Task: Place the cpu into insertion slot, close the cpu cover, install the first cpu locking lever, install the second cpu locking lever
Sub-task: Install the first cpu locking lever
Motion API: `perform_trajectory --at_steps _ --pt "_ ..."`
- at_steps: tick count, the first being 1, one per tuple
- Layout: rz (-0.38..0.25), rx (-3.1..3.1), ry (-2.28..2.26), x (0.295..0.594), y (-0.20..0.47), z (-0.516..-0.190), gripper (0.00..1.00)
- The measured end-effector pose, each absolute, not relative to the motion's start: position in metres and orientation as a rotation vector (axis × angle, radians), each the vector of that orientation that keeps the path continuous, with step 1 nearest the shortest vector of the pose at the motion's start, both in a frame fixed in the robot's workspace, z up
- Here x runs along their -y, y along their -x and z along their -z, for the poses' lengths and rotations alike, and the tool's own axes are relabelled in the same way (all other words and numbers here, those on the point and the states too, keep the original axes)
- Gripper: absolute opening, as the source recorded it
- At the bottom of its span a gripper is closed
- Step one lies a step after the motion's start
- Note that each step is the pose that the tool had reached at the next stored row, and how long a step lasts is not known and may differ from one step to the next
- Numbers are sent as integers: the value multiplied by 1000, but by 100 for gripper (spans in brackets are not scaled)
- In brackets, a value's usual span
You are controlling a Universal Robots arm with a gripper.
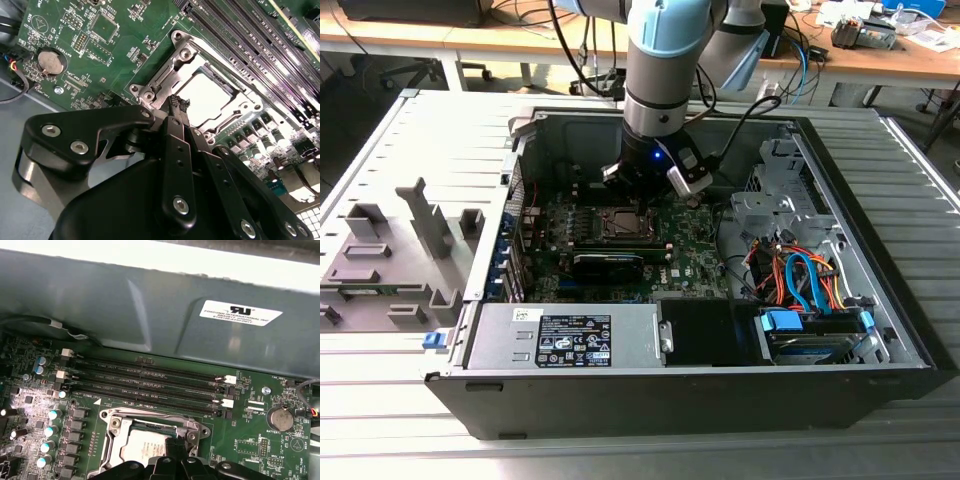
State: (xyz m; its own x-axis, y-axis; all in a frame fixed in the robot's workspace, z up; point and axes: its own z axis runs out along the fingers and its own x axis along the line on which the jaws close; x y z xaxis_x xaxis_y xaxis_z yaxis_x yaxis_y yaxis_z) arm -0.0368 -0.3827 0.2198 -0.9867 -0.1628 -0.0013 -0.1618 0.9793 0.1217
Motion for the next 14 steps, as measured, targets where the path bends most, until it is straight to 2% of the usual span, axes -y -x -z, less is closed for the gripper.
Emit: perform_trajectory --at_steps 14 --pt "190 3117 -256 383 37 -237 11"
